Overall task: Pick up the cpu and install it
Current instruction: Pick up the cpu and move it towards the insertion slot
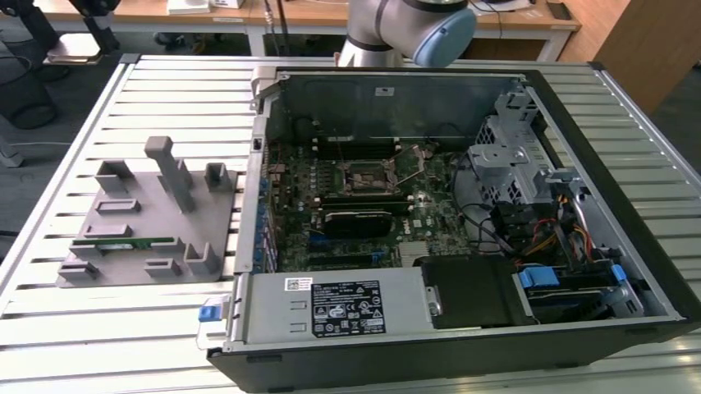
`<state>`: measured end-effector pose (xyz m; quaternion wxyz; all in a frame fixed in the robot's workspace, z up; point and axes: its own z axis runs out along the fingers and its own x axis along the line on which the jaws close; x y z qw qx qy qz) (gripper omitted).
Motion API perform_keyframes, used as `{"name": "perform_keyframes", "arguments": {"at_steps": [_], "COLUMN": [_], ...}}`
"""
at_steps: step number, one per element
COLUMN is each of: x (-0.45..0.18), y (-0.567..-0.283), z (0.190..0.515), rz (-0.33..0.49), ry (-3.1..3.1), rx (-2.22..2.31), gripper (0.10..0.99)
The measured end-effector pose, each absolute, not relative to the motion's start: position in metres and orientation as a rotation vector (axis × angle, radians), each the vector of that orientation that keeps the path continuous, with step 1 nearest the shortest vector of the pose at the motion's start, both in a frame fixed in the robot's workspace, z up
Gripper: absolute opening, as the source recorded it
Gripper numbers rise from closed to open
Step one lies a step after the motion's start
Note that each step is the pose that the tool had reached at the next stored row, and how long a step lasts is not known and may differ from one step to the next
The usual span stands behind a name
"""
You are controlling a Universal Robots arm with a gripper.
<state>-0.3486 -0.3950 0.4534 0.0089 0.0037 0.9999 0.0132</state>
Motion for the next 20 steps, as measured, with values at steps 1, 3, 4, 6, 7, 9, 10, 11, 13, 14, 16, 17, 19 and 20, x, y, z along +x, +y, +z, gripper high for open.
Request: {"name": "perform_keyframes", "arguments": {"at_steps": [1,3,4,6,7,9,10,11,13,14,16,17,19,20], "x": [-0.346,-0.341,-0.339,-0.335,-0.332,-0.328,-0.326,-0.324,-0.320,-0.318,-0.313,-0.310,-0.305,-0.303], "y": [-0.395,-0.395,-0.395,-0.395,-0.395,-0.395,-0.395,-0.395,-0.395,-0.395,-0.395,-0.395,-0.395,-0.395], "z": [0.453,0.453,0.453,0.453,0.453,0.453,0.453,0.453,0.453,0.453,0.453,0.453,0.453,0.453], "rz": [0.041,0.041,0.041,0.041,0.041,0.041,0.041,0.041,0.041,0.041,0.041,0.041,0.041,0.041], "ry": [3.123,3.124,3.124,3.124,3.123,3.123,3.123,3.123,3.124,3.124,3.124,3.124,3.124,3.124], "rx": [0.011,0.011,0.011,0.011,0.011,0.011,0.011,0.011,0.012,0.011,0.011,0.011,0.011,0.011], "gripper": [0.541,0.541,0.541,0.541,0.541,0.541,0.541,0.541,0.541,0.541,0.541,0.541,0.541,0.541]}}
